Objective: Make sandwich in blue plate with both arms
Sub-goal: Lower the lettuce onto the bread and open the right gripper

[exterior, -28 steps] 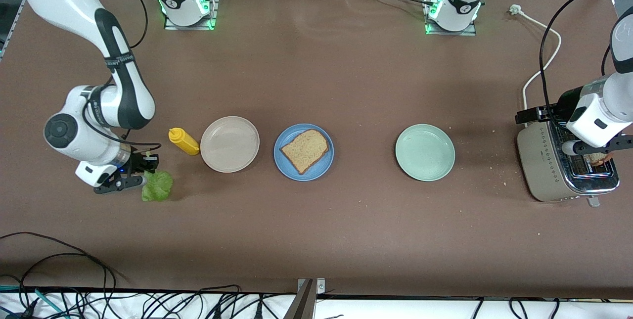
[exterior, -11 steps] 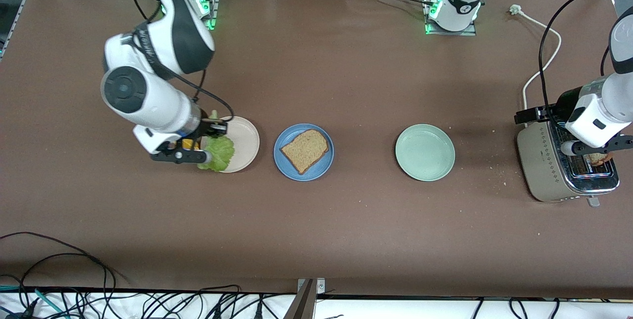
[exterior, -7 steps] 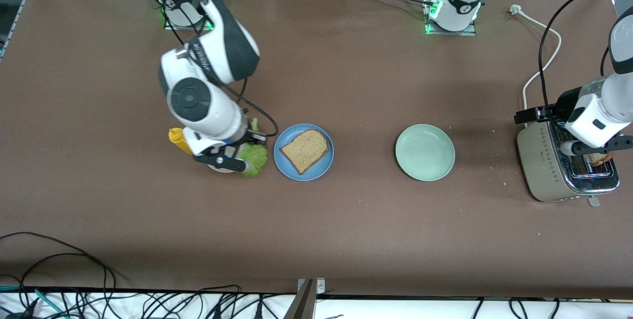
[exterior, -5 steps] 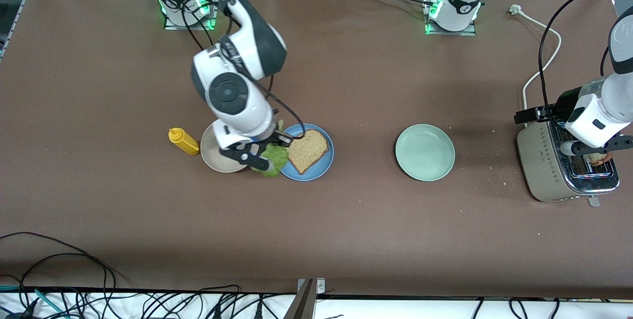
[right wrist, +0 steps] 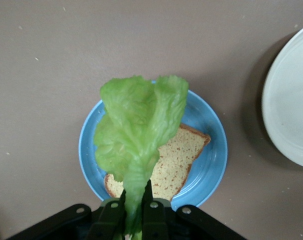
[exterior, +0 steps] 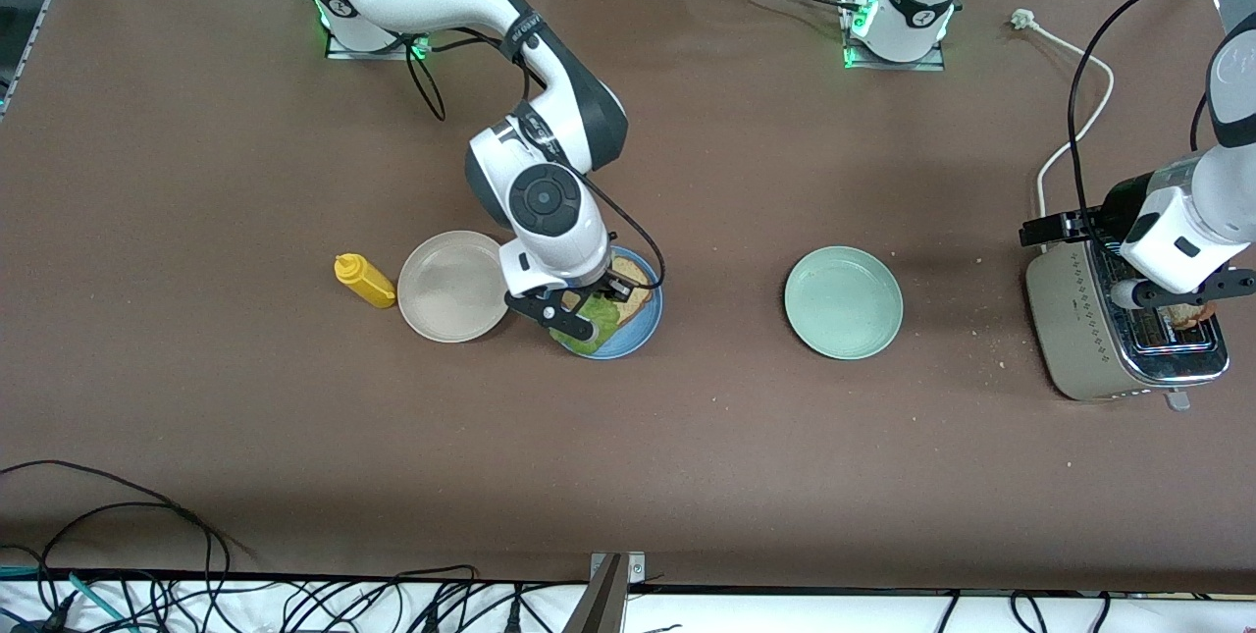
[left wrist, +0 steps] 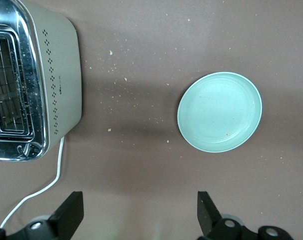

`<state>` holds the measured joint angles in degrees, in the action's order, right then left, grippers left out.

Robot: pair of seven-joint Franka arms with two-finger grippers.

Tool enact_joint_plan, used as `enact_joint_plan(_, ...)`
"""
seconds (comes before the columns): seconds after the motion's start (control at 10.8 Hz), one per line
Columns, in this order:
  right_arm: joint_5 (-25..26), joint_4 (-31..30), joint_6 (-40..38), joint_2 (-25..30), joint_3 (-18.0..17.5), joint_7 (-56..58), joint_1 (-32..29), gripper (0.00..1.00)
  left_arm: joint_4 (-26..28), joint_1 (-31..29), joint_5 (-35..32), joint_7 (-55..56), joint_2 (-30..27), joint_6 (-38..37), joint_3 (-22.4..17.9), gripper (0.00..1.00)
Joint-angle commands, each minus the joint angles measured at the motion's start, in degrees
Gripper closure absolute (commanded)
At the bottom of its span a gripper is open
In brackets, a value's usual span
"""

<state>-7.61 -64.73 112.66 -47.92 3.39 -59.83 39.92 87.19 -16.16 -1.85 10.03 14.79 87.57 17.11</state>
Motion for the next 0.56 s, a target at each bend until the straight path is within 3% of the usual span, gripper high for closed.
enact_joint_plan(0.0, 0.23, 2.94, -0.25, -3.58, 0.74, -0.81, 0.69, 1.0, 0.0, -0.1, -1.57, -0.97, -0.2, -0.12, 0.29, 0.0)
enact_joint_plan(0.46, 1.02, 2.85, 4.32, -7.28, 0.74, -1.08, 1.48, 1.0, 0.0, -0.1, -1.57, -0.97, -0.11, -0.12, 0.29, 0.01)
